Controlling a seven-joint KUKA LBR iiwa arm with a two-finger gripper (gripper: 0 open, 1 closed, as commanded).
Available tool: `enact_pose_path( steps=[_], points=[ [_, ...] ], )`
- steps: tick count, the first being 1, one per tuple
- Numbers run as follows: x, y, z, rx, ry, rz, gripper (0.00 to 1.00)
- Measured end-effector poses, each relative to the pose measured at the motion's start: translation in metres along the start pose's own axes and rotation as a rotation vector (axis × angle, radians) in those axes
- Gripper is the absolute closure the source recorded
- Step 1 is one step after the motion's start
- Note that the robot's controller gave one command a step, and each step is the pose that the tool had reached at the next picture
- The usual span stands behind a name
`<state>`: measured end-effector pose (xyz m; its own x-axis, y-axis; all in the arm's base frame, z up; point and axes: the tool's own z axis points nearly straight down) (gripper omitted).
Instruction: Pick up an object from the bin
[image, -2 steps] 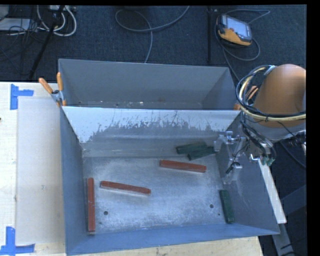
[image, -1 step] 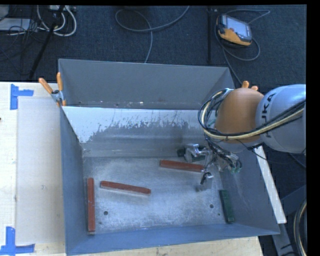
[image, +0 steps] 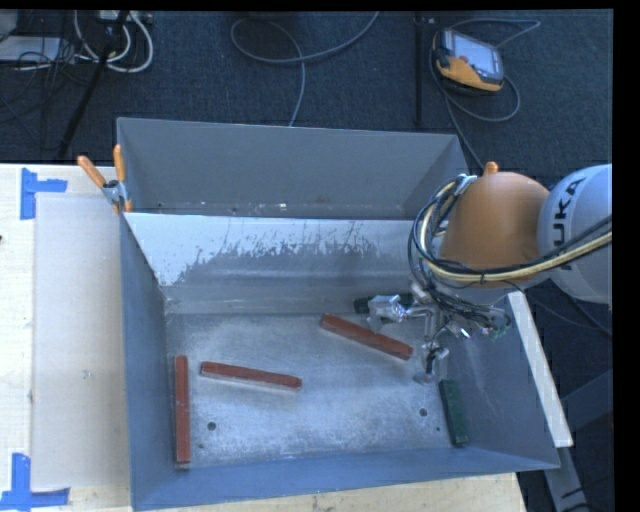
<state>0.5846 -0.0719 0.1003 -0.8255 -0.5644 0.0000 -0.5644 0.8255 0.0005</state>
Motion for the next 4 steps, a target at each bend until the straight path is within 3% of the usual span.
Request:
enact_pose_path(
  steps=[1,2,3,4],
  points=[
    [-0.008,0.000,0.001,0.000,-0.002,-0.149,0.00],
    [-0.013,-0.011,0.031,-0.001,-0.002,-0.003,0.00],
    [-0.013,-0.011,0.030,-0.001,-0.002,-0.003,0.00],
    [-0.014,-0.011,0.029,0.000,-0.003,-0.003,1.00]
  ],
)
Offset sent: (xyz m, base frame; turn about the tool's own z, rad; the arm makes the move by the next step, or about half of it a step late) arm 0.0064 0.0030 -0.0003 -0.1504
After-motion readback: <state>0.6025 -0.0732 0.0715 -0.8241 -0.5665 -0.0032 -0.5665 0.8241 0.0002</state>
